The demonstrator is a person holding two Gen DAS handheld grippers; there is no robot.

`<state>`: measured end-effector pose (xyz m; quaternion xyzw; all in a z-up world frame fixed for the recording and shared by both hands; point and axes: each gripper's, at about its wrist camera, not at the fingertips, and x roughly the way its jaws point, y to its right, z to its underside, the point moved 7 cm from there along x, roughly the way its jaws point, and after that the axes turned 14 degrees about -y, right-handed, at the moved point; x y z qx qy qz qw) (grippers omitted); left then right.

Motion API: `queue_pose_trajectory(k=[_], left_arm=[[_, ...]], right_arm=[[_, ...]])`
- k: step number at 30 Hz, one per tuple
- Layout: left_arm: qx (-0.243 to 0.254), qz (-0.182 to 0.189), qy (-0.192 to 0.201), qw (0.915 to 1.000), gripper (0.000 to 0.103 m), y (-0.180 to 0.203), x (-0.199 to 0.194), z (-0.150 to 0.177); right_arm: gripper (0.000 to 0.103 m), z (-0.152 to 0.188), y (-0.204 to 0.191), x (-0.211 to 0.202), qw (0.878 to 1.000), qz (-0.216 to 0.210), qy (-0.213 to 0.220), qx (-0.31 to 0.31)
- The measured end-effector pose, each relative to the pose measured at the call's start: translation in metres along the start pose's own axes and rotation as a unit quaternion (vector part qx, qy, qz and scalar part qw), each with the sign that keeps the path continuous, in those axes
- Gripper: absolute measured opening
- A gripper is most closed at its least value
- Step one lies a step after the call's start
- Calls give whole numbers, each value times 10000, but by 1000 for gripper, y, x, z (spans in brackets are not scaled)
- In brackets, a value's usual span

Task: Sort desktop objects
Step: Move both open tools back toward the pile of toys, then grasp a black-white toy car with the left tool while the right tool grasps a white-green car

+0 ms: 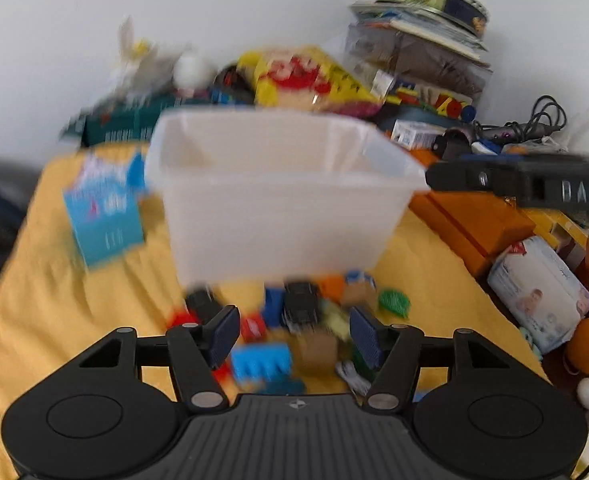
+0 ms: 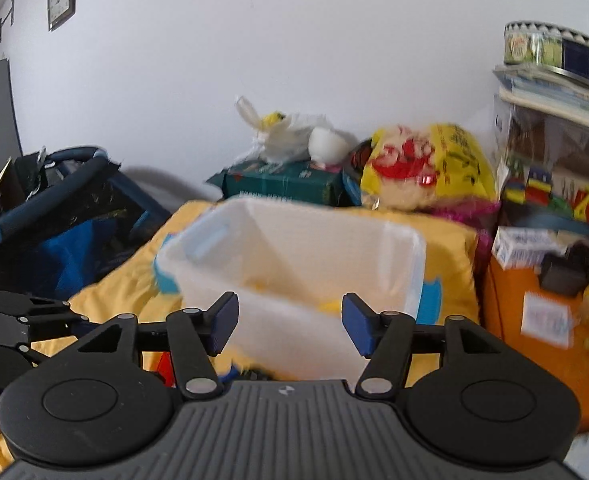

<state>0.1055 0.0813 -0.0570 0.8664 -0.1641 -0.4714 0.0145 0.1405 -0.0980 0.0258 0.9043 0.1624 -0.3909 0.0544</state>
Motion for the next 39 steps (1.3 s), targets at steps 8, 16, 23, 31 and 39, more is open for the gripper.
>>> queue_pose_trajectory(k=[8,16,23,31,39], left_arm=[[-77,-195,-590,9980,65,3,32,56],[146,-481,-711,9962,63,4,36,79],[586,-729,-555,9941,63,5,32,67],[1107,-971,-290,9887,63,3,31,26],[1304,-586,-406,9889,48,24,64,-27]], right_arm=[[64,90,-16,49,9944,-84,-1054,-70],[37,130,-46,60,9894,-37,-1349,-535],[36,117,-74,79,9808,334,-1292,-1419],[23,119,-57,70,9877,-360,-1455,-447],[23,142,-24,72,9409,-1960,-1899,2007]])
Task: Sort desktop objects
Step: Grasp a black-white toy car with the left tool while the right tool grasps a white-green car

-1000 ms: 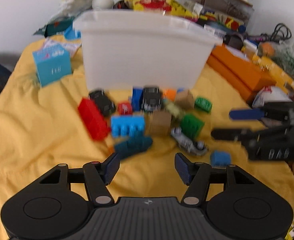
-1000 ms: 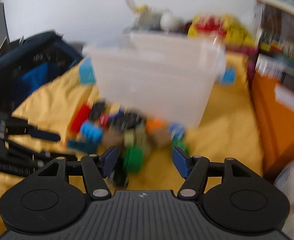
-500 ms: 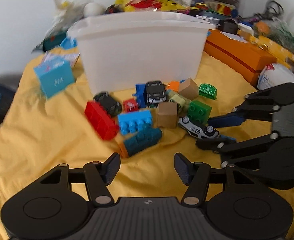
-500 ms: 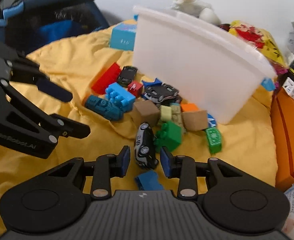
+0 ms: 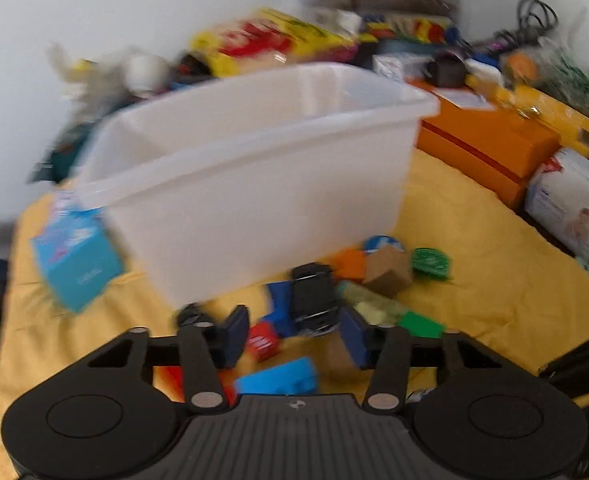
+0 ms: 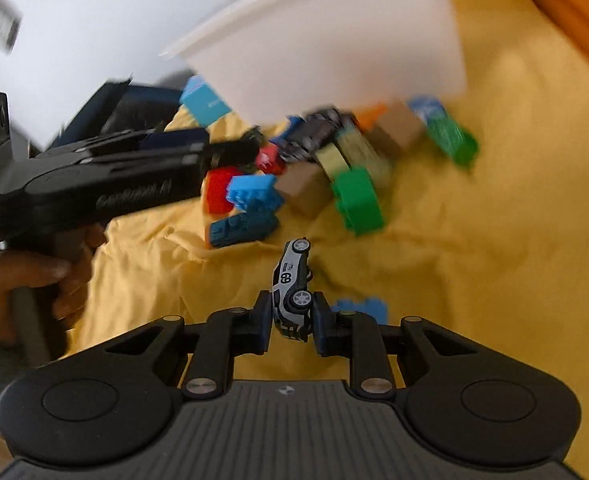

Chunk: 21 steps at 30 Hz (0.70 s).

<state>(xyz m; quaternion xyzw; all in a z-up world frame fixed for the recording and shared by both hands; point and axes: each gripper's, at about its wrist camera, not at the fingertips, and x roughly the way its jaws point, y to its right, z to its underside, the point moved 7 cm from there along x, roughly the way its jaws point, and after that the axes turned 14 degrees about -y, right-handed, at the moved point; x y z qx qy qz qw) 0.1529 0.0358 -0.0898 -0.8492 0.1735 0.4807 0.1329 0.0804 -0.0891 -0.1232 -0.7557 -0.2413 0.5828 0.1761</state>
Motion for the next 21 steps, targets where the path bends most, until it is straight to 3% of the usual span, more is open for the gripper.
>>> queue_pose_trajectory(k=[3,7,8,12,17,21], left_arm=[[-92,337,-64,9994,46,10,14,-14],[171,-61,-345,9992,39,14,40,-21],[176,-128,-416,9989,34,12,43,-22],[75,-90,-506,9987,20,0,47,-21],[-406,436,-180,9981,17,-9,0,-1],[-794,960,-188,9920,17,-6,-39,44]], right_arm=[[24,4,2,-4,10000,41,73,17],[24,3,2,-4,9999,85,116,42],[24,3,1,-4,9999,103,127,41],[24,3,-1,-3,9995,257,160,-105],[24,3,-2,-6,9989,336,194,-269],[24,3,0,-6,9990,293,136,-302]])
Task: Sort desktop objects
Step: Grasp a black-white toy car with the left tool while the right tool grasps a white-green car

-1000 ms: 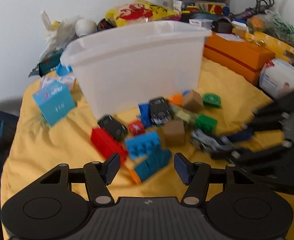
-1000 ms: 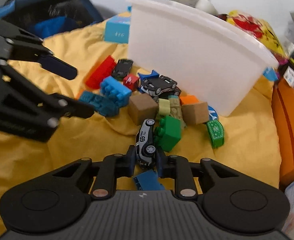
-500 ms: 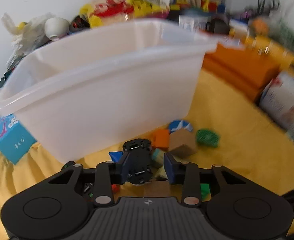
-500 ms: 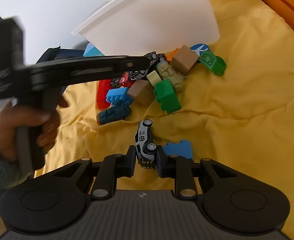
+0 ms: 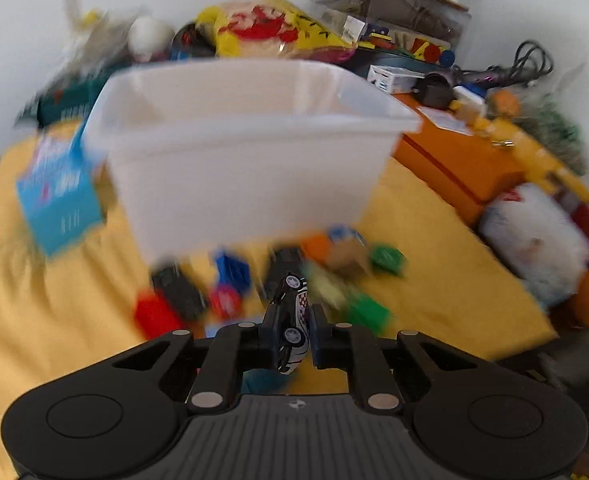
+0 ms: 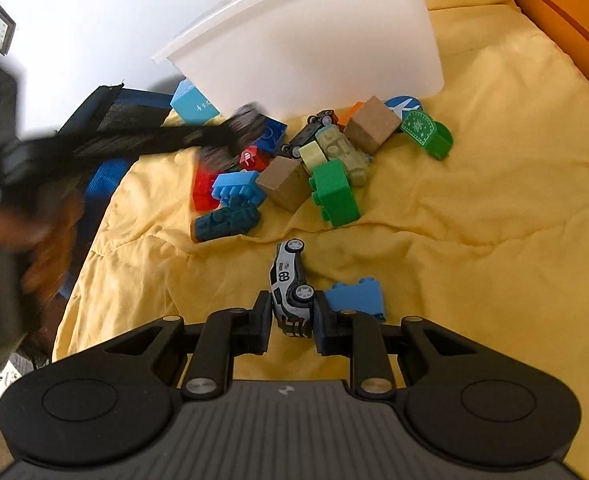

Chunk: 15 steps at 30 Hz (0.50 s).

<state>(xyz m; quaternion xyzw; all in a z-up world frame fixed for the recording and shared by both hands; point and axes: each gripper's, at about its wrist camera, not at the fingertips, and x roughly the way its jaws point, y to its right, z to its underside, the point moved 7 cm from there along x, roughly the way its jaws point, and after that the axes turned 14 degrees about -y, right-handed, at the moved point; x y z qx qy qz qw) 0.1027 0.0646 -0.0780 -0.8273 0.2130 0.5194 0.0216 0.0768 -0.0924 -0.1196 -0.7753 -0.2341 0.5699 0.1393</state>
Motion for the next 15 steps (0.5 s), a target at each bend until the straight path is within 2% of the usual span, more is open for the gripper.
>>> queue_pose_trajectory(k=[2,4,6,8,11,13,15], left_arm=[[-439,506,-101,9977,17,2,-9,28],[-908,903,-190,9916,17,5,-10,52],[-1029,1148,-196,9878,17,13,-7,73],[-1140,1245,-307,9852,17,16,2,85],[-1487,1486,-501,9764,17,14,19,89],[-1623,1428,-499,9751,20,9,27,91],[-1730,1418,-417,9738,22,6,28,92]], right_arm=[[24,0,-1,-1,10000,18,-27,-80],[24,1,-2,-1,9999,1,-73,-142],[24,4,-3,-2,9997,-139,-170,-129],[23,8,-3,-3,9993,-279,-247,-70],[23,15,3,4,9984,-405,-398,78],[23,15,8,7,9975,-530,-397,243],[24,13,11,2,9981,-461,-339,244]])
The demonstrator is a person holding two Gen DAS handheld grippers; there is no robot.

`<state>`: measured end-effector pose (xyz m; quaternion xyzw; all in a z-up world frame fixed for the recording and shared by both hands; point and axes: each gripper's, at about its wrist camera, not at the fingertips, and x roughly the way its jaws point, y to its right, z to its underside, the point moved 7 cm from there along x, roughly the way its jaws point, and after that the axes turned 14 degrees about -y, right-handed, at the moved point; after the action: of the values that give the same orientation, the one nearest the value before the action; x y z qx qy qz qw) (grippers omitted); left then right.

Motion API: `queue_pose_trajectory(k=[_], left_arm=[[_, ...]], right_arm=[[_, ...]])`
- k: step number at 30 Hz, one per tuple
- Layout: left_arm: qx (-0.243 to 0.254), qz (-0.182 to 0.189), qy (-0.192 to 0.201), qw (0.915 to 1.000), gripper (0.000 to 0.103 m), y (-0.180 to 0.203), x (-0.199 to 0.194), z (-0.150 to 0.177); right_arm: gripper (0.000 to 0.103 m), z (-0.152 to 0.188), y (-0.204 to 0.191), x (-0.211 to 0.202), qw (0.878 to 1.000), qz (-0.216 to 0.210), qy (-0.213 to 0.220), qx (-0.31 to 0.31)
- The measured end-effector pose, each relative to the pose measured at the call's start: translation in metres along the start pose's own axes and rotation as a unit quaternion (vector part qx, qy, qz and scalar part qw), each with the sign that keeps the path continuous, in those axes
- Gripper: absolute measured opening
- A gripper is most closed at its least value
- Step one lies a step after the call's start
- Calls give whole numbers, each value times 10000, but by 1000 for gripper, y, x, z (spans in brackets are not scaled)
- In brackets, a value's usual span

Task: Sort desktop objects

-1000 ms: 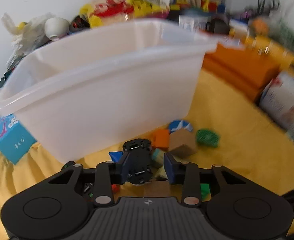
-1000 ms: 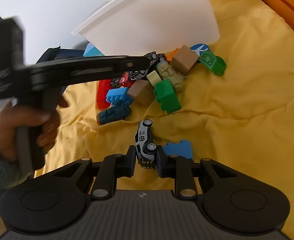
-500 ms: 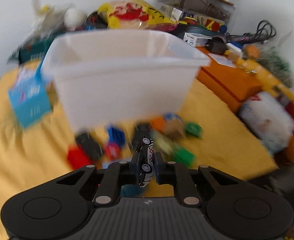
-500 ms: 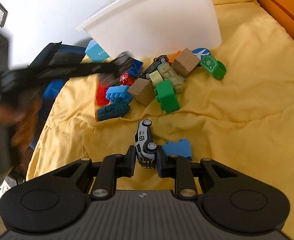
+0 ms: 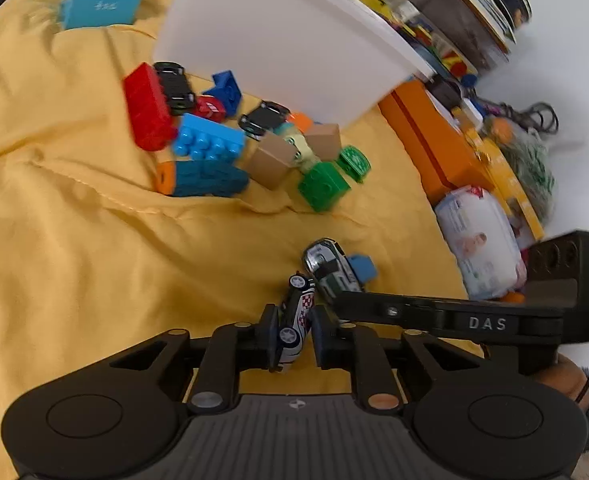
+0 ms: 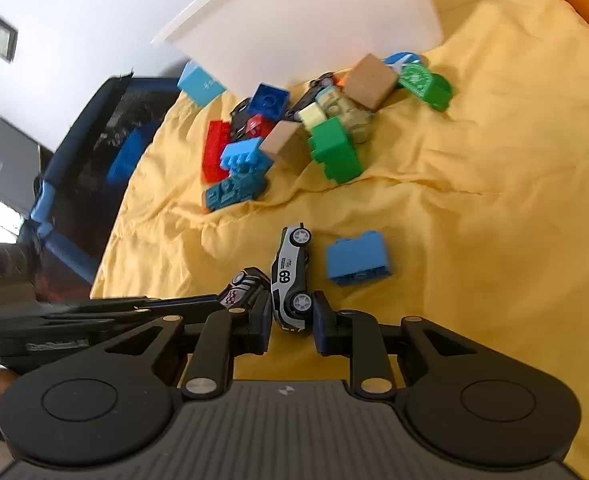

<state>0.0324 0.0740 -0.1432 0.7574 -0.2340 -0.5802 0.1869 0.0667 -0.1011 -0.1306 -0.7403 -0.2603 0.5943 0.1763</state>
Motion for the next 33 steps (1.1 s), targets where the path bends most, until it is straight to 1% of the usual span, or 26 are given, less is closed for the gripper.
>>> queue_pose_trajectory(k=[1,3,5,6,7,9,11,14,15,16,18,19,20,21,22,24,25,26,27,28,29,31,33], left_arm=[[-18,-80,55,10000,24,-1,-2,-1],[22,-388,130,9992,28,-4,-7,-3],[107,-674,210,9974,40,-7,-15,-6],[146,-799,254,9964,42,-9,-19,-7],[202,-882,287,9955,43,-9,-22,-8],[351,-966,336,9941,44,-9,-30,-10],[498,-1074,380,9922,45,-5,-35,-11],[946,-1119,372,9885,46,9,-37,-9],[1125,-1206,316,9858,46,15,-34,-7],[1344,-1353,251,9813,46,21,-30,-6],[1828,-1690,139,9684,46,30,-19,0],[1998,-1822,85,9627,46,33,-15,2],[2126,-1919,37,9581,46,35,-10,5],[2215,-1956,-6,9553,46,36,-6,7],[2259,-1952,-45,9544,46,36,-2,8],[2283,-2032,-77,9521,46,34,4,8],[2297,-2084,-94,9506,46,33,7,9],[2324,-2119,-120,9492,46,32,10,8],[2329,-2142,-133,9485,46,31,12,8],[2331,-2145,-137,9484,45,30,13,7],[2336,-2133,-145,9485,45,30,14,7],[2319,-2130,-167,9490,45,27,16,7],[2294,-2099,-181,9503,43,25,18,8]], right_arm=[[24,0,0,-3,9999,86,35,-58],[25,-3,2,-7,9997,179,102,-104],[28,-5,7,-9,9997,203,128,-73],[32,-6,9,-10,9996,257,127,-56],[34,-7,11,-11,9994,322,142,-73],[42,-8,12,-15,9985,478,202,-175],[44,-10,14,-18,9970,671,259,-287],[45,-14,17,-23,9950,869,348,-352],[46,-15,17,-25,9938,956,369,-426],[46,-15,15,-26,9927,1011,392,-528],[46,-14,5,-29,9888,1063,425,-954],[45,-13,-3,-30,9838,1175,436,-1284],[46,-12,-11,-30,9754,1393,471,-1642],[45,-10,-21,-30,9625,1653,492,-2096],[45,-8,-29,-28,9463,1916,472,-2561],[45,-3,-41,-20,9069,2467,412,-3392],[44,0,-44,-15,8881,2654,375,-3733],[43,1,-47,-11,8763,2744,325,-3946],[42,2,-48,-5,8667,2801,248,-4120],[41,3,-48,0,8601,2857,182,-4221],[39,3,-48,5,8554,2905,122,-4288],[39,5,-47,13,8471,3010,85,-4379],[39,6,-45,18,8414,3134,80,-4402]])
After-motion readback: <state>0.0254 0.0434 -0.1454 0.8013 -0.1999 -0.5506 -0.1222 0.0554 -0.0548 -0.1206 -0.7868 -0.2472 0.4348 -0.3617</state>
